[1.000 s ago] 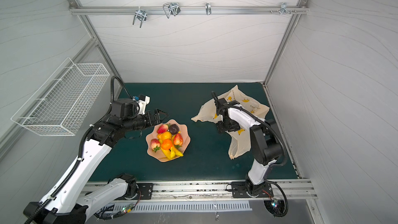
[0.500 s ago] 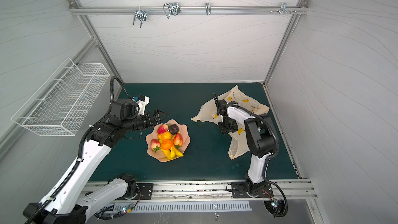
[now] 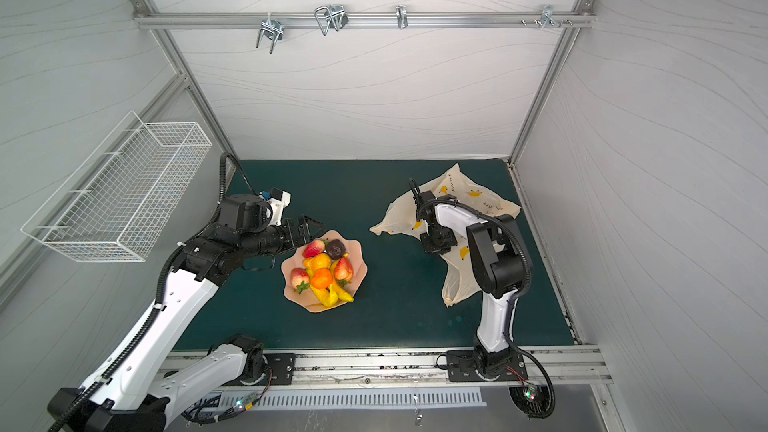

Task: Place the fruits into the plastic bag

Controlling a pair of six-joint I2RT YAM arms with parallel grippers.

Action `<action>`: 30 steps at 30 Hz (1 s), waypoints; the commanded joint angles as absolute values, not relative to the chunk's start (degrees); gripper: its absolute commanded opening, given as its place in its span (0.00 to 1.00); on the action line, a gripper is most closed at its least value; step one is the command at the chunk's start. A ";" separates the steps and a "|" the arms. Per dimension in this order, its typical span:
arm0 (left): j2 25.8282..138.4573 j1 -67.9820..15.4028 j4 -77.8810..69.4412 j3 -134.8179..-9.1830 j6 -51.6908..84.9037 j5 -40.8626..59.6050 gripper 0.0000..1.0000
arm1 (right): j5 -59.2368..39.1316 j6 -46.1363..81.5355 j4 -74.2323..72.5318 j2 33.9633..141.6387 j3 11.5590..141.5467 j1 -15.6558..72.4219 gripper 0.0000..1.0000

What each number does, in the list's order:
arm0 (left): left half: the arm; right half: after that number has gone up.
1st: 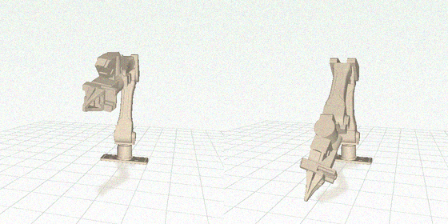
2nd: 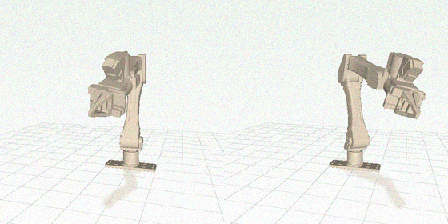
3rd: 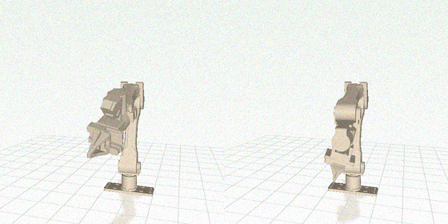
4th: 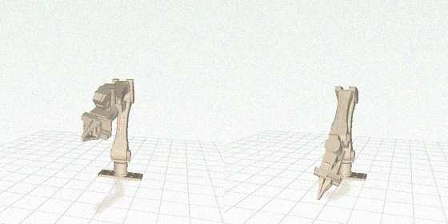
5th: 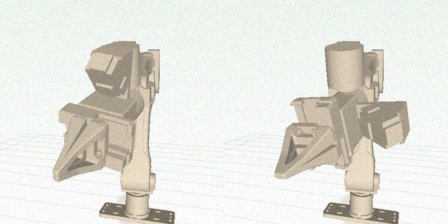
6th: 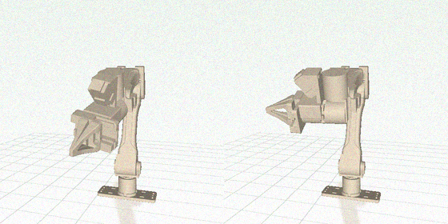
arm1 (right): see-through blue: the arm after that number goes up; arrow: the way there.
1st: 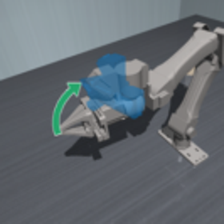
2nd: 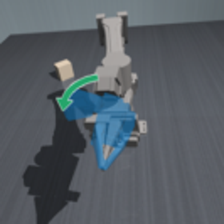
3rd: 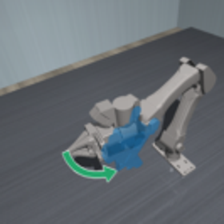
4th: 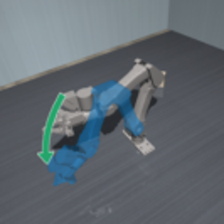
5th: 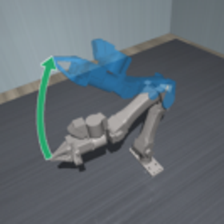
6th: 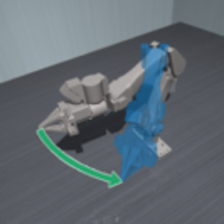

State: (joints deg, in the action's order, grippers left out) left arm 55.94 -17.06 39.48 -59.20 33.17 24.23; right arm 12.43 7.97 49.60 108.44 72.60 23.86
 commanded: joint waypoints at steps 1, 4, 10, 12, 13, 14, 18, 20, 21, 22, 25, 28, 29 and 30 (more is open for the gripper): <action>54.84 -17.50 36.38 -58.27 34.80 24.50 0.94 | 13.00 8.01 51.94 107.78 75.22 23.90 0.06; 54.92 -18.57 34.32 -56.89 36.64 24.78 0.93 | 12.87 8.34 53.56 104.89 76.66 24.52 0.00; 57.22 -21.92 31.07 -56.16 41.35 25.07 0.93 | 11.66 9.51 57.74 99.69 80.16 24.61 0.00; 58.68 -23.17 28.88 -55.96 44.21 25.91 0.91 | 10.13 9.93 59.58 97.55 82.52 24.61 0.00; 59.32 -23.82 27.74 -55.98 45.27 26.08 0.91 | 9.21 10.09 60.22 96.65 83.48 24.61 0.00; 60.09 -24.60 26.45 -55.92 46.41 26.03 0.90 | 8.14 10.11 61.03 95.98 84.66 24.61 0.00; 62.60 -26.69 21.78 -55.73 49.67 26.01 0.89 | 3.40 10.03 64.84 96.26 88.08 24.14 0.00; 63.76 -27.30 19.95 -55.81 50.72 26.01 0.88 | 1.88 10.63 65.21 96.77 87.79 23.59 0.00; 64.50 -27.67 19.03 -55.76 51.42 25.89 0.88 | 1.22 11.29 65.40 96.96 87.82 23.39 0.00; 65.17 -28.16 18.34 -55.89 52.16 25.92 0.87 | 0.54 11.92 65.48 96.82 87.93 23.42 0.00; 68.73 -31.20 16.41 -57.22 54.49 26.10 0.82 | -1.84 14.14 65.17 95.60 89.22 23.29 0.00; 73.92 -35.08 16.09 -60.16 55.61 24.85 0.75 | -4.54 16.95 66.66 94.80 92.27 23.07 0.00; 75.91 -35.94 15.96 -61.21 56.08 24.68 0.71 | -5.78 17.98 67.28 94.53 93.21 22.89 0.00; 78.00 -36.47 15.87 -62.20 56.47 24.65 0.67 | -7.03 19.38 67.70 93.98 93.98 22.58 0.00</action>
